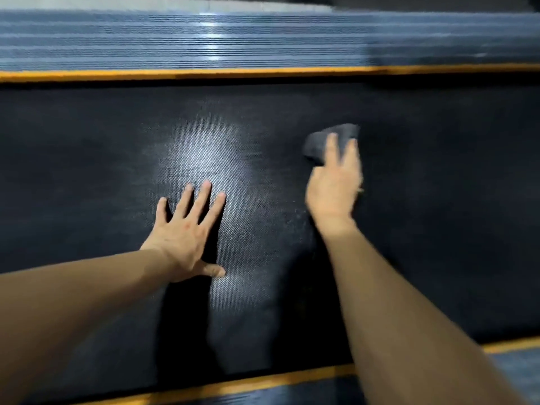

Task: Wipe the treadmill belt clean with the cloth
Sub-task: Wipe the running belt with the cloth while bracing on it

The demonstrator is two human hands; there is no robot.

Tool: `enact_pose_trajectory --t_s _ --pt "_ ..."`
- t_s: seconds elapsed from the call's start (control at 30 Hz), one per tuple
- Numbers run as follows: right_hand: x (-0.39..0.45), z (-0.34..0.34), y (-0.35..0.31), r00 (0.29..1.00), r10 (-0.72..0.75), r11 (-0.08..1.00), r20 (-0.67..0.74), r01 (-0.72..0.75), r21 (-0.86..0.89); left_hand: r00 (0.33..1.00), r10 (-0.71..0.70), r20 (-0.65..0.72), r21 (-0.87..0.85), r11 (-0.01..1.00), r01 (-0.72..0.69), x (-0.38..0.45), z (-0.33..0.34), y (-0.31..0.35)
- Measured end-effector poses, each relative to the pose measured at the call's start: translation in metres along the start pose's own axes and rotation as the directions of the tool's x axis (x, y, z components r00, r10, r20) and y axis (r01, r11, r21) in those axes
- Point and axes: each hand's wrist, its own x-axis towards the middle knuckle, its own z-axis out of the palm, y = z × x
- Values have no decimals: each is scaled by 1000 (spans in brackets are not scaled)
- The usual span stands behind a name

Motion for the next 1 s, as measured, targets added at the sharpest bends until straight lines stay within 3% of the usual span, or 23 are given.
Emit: enact_pose_trajectory --t_s 0.07,0.13,0.2,0.23,0.37,0.5,0.53,0.6,0.7,0.8,0.87,0.93,1.0 --pt "-26 17 -48 983 -173 984 62 170 48 1000 -18 19 -9 1000 18 0 -5 3" --pt "-55 21 -87 909 -361 932 208 346 104 999 -32 39 -17 999 33 -1 -8 4" --pt "-61 16 -87 822 -487 872 294 476 114 998 -42 53 -30 999 44 -4 -10 5" --pt "-53 13 -71 818 -500 864 283 492 105 998 -44 53 -35 998 45 -4 -11 5" --pt "-32 -20 33 963 -227 973 145 230 2 999 -34 42 -44 998 36 -6 -12 5" --pt "-39 -38 61 994 85 996 64 -84 -10 998 -28 48 -56 998 31 -7 -15 6" --pt "-45 -30 46 995 94 995 13 -94 -30 998 -30 53 -59 998 33 -8 -16 7" --pt "-66 -6 -1 1000 -20 1000 -11 20 5 998 -36 53 -53 998 39 -9 -17 8" --pt "-120 15 -73 957 -268 963 115 262 60 998 -47 32 -45 998 48 -12 -15 7" --pt "-123 5 -64 882 -400 916 250 397 65 999 -49 -3 -73 996 49 -16 -15 6" --pt "-104 -11 -12 912 -342 936 227 352 -2 999 -46 -19 -91 995 45 -17 -15 7" --pt "-90 -32 53 977 -162 982 139 174 -79 999 -51 -19 -112 993 48 -17 -16 8" --pt "-86 -56 95 995 8 996 103 1 -86 998 -58 -15 -124 991 55 -16 -16 9"
